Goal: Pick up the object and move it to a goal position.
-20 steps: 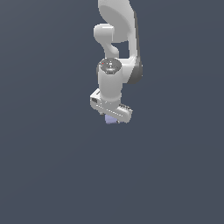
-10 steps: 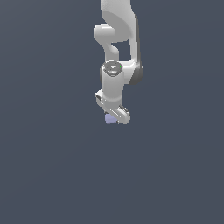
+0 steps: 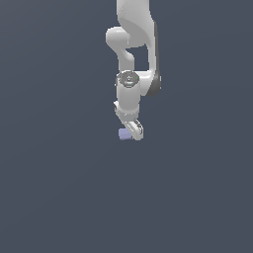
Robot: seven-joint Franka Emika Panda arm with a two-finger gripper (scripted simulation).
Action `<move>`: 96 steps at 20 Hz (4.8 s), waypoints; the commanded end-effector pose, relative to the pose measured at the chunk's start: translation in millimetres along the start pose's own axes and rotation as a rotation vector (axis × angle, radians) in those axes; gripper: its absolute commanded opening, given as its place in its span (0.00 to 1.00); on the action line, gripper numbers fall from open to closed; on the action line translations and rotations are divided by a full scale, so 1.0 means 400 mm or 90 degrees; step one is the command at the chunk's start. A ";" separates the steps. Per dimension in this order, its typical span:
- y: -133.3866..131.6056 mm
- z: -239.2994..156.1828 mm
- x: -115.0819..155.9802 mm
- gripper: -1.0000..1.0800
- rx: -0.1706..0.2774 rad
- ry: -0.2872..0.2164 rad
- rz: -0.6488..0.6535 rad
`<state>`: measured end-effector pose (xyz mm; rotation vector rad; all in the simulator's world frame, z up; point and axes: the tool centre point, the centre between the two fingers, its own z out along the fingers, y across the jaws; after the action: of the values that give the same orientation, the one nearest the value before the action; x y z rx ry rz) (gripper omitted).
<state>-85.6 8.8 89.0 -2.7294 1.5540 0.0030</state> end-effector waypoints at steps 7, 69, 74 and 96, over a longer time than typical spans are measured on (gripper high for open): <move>0.042 0.038 -0.035 0.96 0.001 0.000 0.143; 0.107 0.033 -0.001 0.00 0.002 0.000 0.246; 0.132 -0.075 0.041 0.00 0.002 0.000 0.247; 0.237 -0.602 0.249 0.00 0.000 0.002 0.247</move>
<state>-116.2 -120.0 316.2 -2.3778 2.0534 -0.0023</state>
